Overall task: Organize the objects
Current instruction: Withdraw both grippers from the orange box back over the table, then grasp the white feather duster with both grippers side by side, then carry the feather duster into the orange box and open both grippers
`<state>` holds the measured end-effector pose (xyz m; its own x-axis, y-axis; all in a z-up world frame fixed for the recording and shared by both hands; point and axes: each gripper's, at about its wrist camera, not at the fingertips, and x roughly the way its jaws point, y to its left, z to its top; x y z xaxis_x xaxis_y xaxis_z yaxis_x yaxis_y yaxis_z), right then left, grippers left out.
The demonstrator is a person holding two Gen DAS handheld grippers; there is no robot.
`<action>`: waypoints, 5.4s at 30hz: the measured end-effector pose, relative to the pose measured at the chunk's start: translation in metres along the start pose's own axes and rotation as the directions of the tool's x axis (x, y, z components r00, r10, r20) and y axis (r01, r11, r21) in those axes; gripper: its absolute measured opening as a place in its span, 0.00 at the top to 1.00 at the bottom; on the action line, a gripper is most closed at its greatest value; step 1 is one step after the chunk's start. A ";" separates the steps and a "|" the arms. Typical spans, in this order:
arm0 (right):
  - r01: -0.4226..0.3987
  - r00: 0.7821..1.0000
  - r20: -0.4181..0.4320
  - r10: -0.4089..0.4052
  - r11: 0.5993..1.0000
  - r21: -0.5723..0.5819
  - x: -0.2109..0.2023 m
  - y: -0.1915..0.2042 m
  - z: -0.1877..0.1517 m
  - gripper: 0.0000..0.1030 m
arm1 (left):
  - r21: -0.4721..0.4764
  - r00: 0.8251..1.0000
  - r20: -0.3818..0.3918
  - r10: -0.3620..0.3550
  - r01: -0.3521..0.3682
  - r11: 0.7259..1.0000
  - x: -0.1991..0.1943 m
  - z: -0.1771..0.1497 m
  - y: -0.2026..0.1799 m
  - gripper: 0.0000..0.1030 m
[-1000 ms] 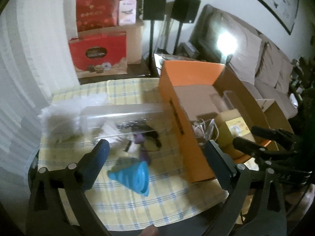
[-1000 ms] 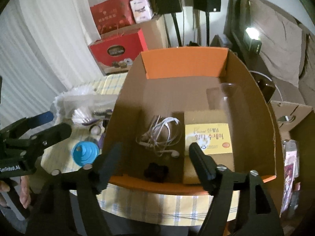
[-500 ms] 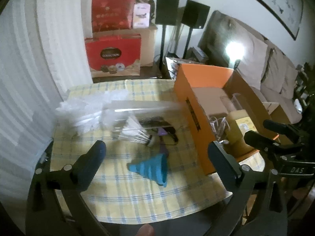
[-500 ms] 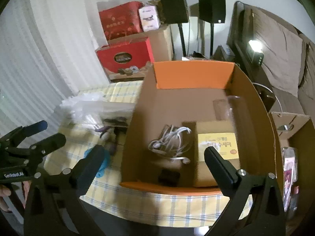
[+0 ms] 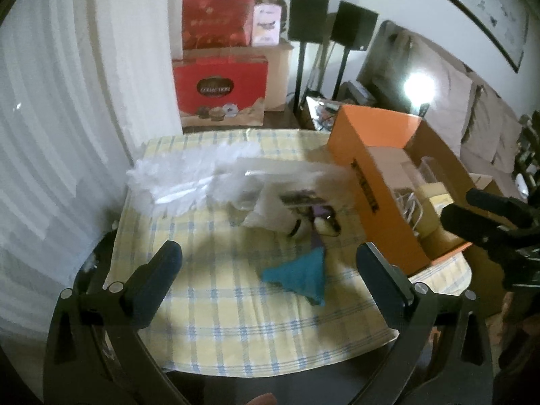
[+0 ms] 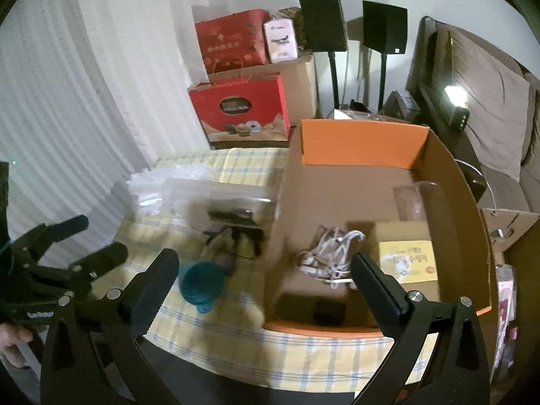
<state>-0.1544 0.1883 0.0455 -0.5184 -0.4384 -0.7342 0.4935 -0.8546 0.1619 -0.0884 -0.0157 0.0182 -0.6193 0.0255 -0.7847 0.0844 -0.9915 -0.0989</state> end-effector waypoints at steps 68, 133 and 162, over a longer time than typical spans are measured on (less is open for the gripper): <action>-0.136 0.964 -0.260 0.059 0.947 -0.290 0.147 0.089 -0.042 0.35 | -0.149 0.992 -0.125 0.016 -0.035 0.988 0.068 -0.021 0.095 0.00; -0.192 0.876 -0.447 0.183 0.981 0.025 0.279 0.095 0.099 0.64 | -0.318 0.980 -0.193 -0.057 -0.007 0.948 0.171 0.071 0.178 0.94; -0.291 0.949 -0.132 0.286 0.956 -0.022 0.122 0.098 0.179 0.93 | -0.296 0.969 0.171 -0.179 0.223 0.929 -0.009 0.133 0.148 0.96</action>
<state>-0.2945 0.0013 0.0893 -0.2585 -0.6235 -0.7379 0.6383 -0.6836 0.3540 -0.1741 -0.1796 0.0925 -0.7486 0.1800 -0.6381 0.1708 -0.8776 -0.4479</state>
